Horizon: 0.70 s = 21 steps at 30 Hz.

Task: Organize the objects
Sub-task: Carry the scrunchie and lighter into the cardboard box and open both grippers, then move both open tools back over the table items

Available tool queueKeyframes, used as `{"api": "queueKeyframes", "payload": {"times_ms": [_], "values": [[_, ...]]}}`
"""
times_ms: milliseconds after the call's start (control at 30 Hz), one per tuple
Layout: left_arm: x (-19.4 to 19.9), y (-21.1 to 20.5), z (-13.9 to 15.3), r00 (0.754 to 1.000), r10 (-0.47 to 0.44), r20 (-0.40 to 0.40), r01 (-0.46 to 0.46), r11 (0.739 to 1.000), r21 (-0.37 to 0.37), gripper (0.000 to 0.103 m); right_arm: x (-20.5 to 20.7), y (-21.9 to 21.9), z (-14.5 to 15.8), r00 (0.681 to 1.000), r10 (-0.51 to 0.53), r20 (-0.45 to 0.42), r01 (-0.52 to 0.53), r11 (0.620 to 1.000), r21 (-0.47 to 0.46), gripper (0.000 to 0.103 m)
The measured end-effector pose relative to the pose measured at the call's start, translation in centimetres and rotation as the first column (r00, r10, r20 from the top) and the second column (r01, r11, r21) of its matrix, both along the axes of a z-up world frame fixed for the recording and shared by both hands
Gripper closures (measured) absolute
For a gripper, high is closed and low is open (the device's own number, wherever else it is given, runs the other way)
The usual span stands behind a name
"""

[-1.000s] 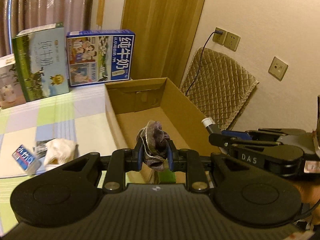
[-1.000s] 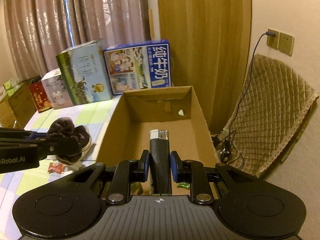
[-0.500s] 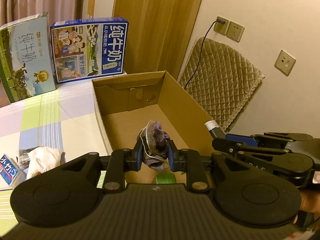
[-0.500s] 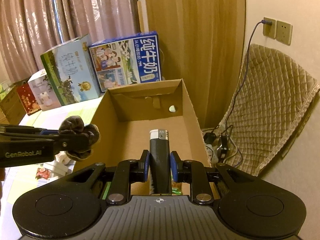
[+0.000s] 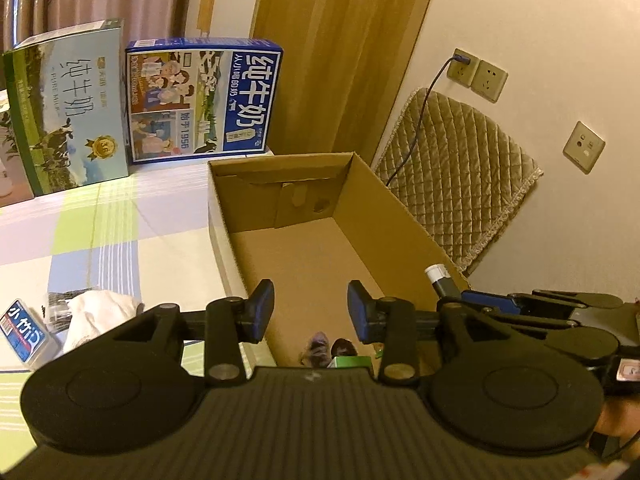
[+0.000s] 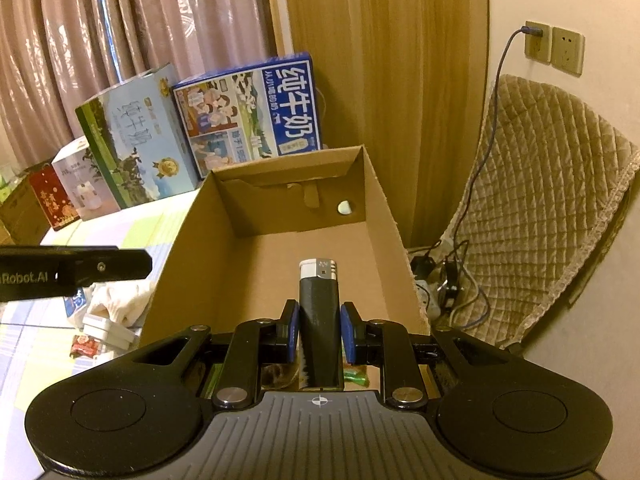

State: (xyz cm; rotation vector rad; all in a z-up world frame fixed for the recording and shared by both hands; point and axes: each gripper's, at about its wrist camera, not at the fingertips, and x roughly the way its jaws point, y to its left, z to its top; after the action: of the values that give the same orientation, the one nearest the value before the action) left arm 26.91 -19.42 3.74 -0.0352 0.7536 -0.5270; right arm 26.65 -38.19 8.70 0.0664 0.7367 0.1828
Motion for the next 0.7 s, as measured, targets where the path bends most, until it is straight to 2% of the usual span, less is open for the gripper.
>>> {"api": "queueKeyframes", "payload": {"times_ms": [100,133,167,200,267,467,700], "values": [[-0.3,0.4,0.1,1.0,0.005,0.002,-0.005,1.0,-0.003,0.066,0.0,0.0,0.3,1.0,-0.005,0.031,0.004,1.0,0.031,0.084],[-0.4,0.6,0.2,1.0,0.008,0.001,-0.008,1.0,-0.006,0.063,0.0,-0.2,0.4,0.999,-0.005,0.05,0.003,0.999,0.053,0.081],[-0.5,0.8,0.2,1.0,0.011,0.001,-0.011,1.0,-0.009,0.061,0.1,-0.4,0.5,0.998,-0.013,0.06,0.009,0.998,0.069,0.057],[-0.6,1.0,0.3,1.0,0.016,0.002,-0.016,1.0,-0.009,0.06,0.1,-0.6,0.6,0.998,-0.028,0.064,0.022,0.996,0.085,0.04],[-0.9,1.6,0.4,1.0,0.022,0.008,-0.022,1.0,-0.007,0.057,-0.2,-1.1,1.0,0.996,-0.038,0.076,0.03,0.994,0.109,0.04],[-2.3,3.9,0.9,0.998,0.059,0.016,-0.058,0.998,-0.003,0.052,-1.9,-1.1,2.3,0.996,-0.038,0.086,0.029,0.994,0.105,0.04],[-4.9,7.6,1.5,0.993,0.113,0.023,-0.114,0.993,0.013,0.046,-4.8,0.8,4.2,0.994,-0.006,0.113,-0.007,0.994,0.113,0.04]]}}
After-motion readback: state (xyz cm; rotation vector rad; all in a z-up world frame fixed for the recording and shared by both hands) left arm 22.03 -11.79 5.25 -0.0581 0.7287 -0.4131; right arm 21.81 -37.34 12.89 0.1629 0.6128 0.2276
